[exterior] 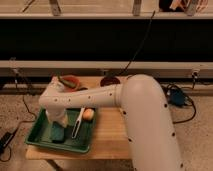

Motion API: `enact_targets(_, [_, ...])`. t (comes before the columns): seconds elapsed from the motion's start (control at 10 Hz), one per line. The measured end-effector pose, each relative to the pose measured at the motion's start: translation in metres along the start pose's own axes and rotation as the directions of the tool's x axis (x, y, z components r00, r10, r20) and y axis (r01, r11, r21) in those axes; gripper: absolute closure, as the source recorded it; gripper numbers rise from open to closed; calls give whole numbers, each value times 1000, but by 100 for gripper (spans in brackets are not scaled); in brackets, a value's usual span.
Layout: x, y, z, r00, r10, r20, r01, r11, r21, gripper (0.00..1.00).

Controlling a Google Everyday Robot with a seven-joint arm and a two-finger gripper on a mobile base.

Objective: Wipe tray with sponge

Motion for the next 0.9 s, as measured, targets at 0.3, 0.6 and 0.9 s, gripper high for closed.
enact_targets(0.3, [25, 44, 12, 995, 91, -30, -92, 995, -35, 100])
enact_targets(0.6, [59, 46, 12, 985, 163, -58, -165, 986, -33, 100])
enact_targets(0.9, [75, 17, 3, 983, 162, -81, -163, 987, 1, 100])
